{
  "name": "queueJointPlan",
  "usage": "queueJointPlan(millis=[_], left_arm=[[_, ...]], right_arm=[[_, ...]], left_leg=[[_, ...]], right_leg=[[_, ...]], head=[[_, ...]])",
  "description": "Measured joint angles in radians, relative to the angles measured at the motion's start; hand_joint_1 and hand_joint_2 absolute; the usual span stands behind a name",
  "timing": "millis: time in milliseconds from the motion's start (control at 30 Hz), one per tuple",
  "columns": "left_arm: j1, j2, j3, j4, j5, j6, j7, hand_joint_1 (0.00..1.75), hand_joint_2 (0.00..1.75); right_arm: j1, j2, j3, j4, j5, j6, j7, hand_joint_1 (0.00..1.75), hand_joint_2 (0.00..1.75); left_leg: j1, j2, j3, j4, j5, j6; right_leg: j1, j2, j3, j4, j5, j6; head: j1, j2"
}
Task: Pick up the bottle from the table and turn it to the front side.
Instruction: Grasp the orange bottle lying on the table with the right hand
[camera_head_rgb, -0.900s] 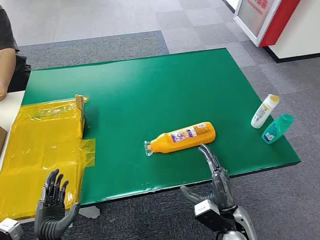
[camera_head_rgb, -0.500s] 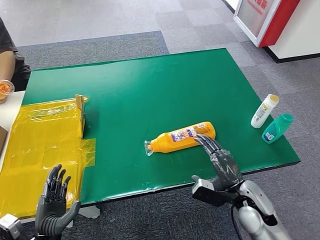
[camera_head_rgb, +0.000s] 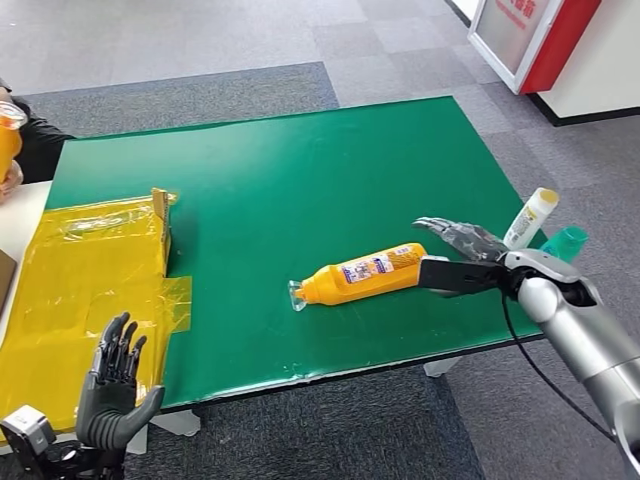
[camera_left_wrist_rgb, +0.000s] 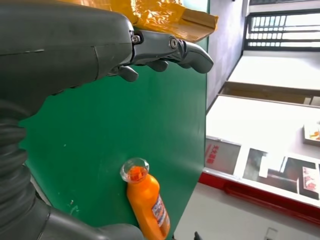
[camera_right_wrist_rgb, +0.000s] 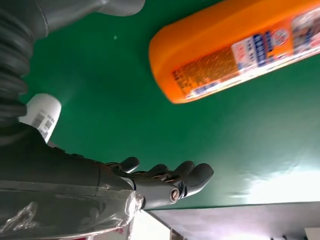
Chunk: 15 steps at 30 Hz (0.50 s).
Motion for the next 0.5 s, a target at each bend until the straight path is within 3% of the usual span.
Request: queueJointPlan(millis=[300,500], left_arm=[[-0.024,0.015,-0.016,0.032,0.009,-0.001,-0.004,0.00,1.75],[-0.036,0.021,-0.027,0.050,0.016,-0.001,-0.007,0.00,1.75]], right_arm=[[-0.200,-0.019,0.165,0.158,-0.079,0.122,0.041,0.00,1.75],[-0.241,-0.021,0.280,0.183,-0.185,0.155,0.077,0.00,1.75]], left_leg=[[0.000,0.000,-0.001,0.000,0.000,0.000],[0.000,0.000,-0.001,0.000,0.000,0.000]], right_leg=[[0.000,0.000,-0.001,0.000,0.000,0.000],[0.000,0.000,-0.001,0.000,0.000,0.000]], head=[[0.000,0.000],[0.000,0.000]])
